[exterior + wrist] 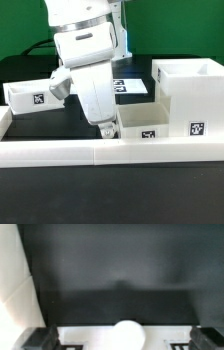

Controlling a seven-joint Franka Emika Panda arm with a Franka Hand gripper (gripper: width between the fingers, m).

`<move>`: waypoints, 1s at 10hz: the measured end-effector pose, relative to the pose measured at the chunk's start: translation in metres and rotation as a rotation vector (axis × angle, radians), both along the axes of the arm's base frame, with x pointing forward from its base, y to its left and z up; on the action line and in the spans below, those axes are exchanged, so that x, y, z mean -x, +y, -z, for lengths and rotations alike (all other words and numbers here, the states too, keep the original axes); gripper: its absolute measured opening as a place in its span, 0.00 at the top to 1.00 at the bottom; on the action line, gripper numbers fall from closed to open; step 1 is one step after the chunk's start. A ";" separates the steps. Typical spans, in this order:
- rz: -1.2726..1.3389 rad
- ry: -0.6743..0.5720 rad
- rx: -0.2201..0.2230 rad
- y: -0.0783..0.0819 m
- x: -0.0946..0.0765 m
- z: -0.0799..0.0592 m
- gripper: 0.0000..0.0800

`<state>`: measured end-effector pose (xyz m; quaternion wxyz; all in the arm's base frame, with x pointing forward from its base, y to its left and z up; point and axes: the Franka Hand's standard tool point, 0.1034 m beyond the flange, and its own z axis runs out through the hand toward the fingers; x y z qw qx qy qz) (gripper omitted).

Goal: Assemble drawer

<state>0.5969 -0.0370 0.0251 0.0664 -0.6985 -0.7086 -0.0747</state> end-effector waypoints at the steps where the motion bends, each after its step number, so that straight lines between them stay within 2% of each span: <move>1: -0.007 0.002 -0.005 0.006 0.001 0.001 0.19; 7: -0.005 0.015 -0.023 0.063 0.001 0.001 0.19; 10: -0.025 0.015 -0.011 0.072 -0.003 -0.003 0.19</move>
Offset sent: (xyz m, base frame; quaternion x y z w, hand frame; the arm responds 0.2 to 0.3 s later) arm -0.0039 0.0354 0.0001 0.0184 -0.0029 0.0141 0.9997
